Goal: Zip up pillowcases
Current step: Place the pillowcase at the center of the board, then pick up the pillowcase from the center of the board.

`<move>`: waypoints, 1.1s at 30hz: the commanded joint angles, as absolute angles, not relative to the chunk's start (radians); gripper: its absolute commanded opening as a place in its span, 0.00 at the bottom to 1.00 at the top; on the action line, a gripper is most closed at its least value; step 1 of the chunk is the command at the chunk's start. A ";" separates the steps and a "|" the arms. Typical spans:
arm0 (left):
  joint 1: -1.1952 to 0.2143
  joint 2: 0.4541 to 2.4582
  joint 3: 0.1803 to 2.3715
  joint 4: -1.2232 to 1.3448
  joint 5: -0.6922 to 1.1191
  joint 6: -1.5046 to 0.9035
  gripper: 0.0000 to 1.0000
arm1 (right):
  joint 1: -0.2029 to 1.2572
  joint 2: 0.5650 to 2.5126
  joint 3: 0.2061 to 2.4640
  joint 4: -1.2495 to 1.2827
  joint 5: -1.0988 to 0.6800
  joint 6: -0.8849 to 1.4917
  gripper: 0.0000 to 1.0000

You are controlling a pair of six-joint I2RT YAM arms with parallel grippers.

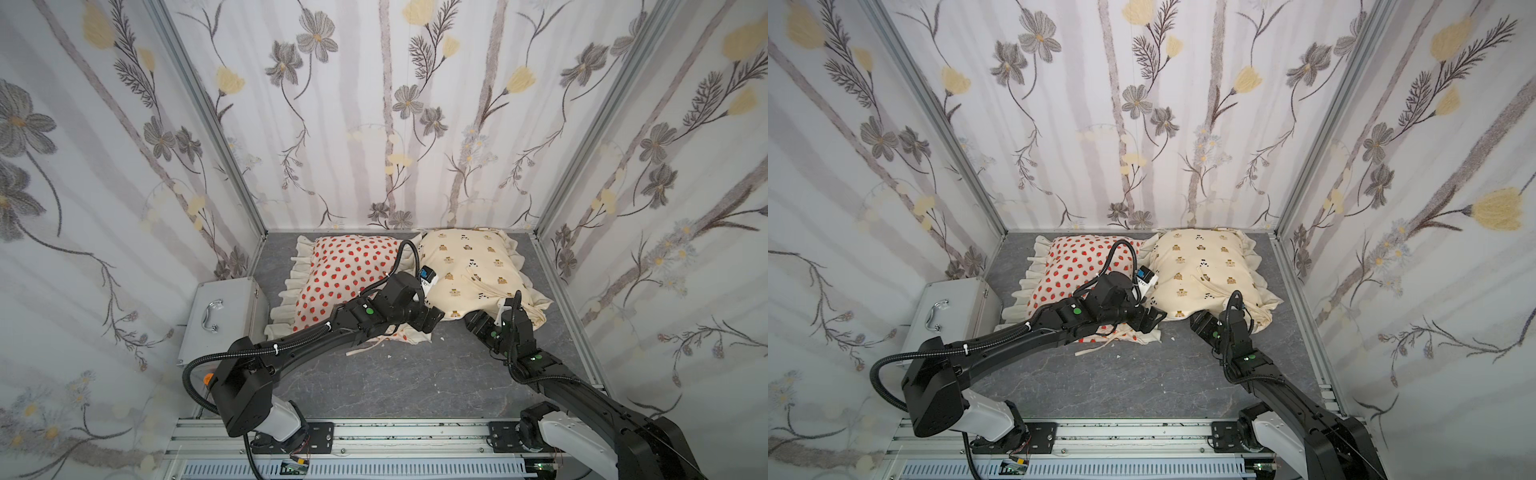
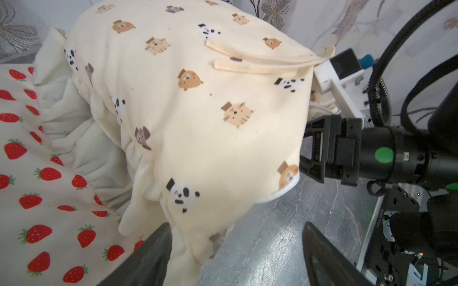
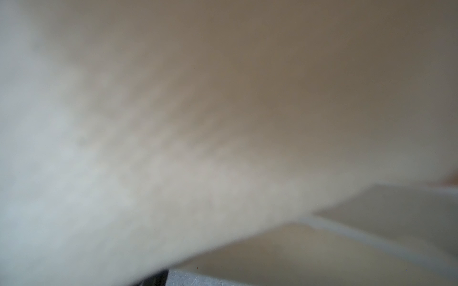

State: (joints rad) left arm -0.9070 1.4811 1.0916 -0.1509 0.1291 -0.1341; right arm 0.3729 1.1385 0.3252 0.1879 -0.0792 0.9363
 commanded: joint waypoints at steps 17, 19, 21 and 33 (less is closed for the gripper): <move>-0.870 1.573 0.953 0.098 0.108 -0.080 0.70 | 0.374 1.126 0.344 0.160 -0.085 0.902 0.79; -0.865 1.591 0.954 0.099 0.111 -0.076 0.67 | 0.374 1.127 0.345 0.159 -0.084 0.902 0.79; -0.858 1.606 0.952 0.106 0.128 -0.074 0.63 | 0.374 1.126 0.348 0.159 -0.083 0.900 0.79; -0.854 1.588 0.931 0.148 0.274 -0.063 0.48 | 0.355 1.075 0.387 0.053 -0.050 0.855 0.80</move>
